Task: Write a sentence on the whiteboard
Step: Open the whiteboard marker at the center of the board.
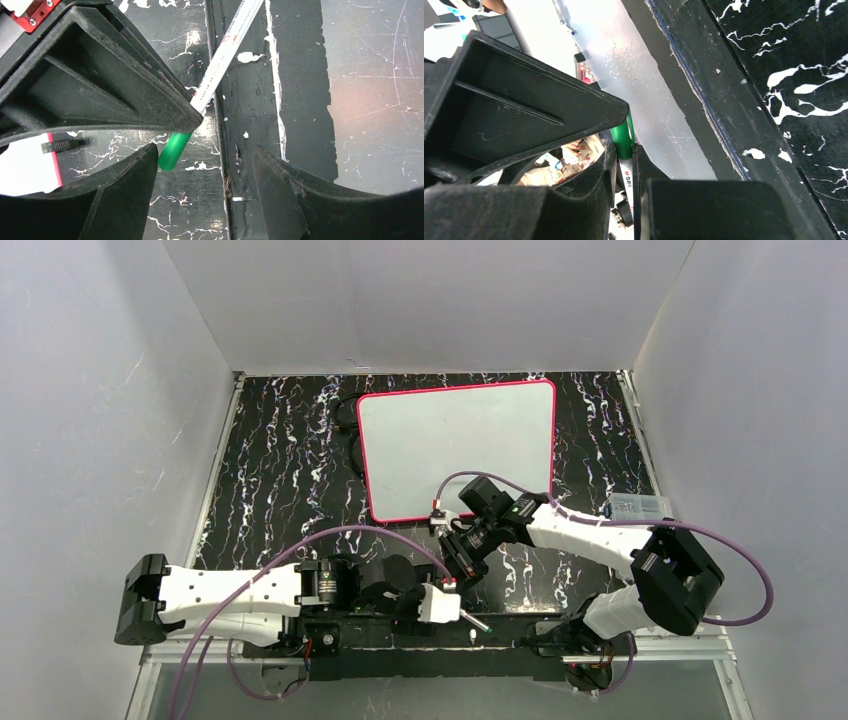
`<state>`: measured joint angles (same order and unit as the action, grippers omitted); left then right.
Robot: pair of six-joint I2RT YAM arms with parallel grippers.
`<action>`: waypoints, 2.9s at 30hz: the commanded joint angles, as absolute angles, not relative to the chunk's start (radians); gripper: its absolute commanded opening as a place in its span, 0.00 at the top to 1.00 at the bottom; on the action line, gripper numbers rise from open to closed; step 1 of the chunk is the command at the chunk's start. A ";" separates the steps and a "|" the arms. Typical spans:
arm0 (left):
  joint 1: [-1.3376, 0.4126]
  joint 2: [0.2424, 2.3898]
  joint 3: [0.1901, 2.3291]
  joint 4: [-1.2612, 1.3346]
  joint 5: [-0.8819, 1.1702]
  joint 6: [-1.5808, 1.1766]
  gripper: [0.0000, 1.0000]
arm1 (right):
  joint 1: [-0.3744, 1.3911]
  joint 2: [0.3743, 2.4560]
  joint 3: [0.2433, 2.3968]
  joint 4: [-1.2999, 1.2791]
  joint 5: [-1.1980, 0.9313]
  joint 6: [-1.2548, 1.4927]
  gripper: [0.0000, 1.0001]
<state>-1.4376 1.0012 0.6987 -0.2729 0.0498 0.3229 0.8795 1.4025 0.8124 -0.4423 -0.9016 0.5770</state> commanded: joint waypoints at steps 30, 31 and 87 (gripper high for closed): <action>-1.252 0.953 0.738 -0.384 0.054 0.187 1.00 | 0.648 1.103 0.791 -0.268 -0.739 0.715 0.23; -1.220 0.951 0.744 -0.387 0.087 0.189 1.00 | 0.647 1.087 0.783 -0.251 -0.739 0.716 0.20; -1.050 1.011 0.811 -0.421 0.341 0.172 1.00 | 0.764 0.969 0.549 -0.054 -0.731 0.869 0.45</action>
<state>-1.0634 1.0378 0.7845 -0.4355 0.3534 0.1822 0.7532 0.9951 0.5697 -0.0772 -0.7181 0.8597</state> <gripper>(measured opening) 0.127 0.545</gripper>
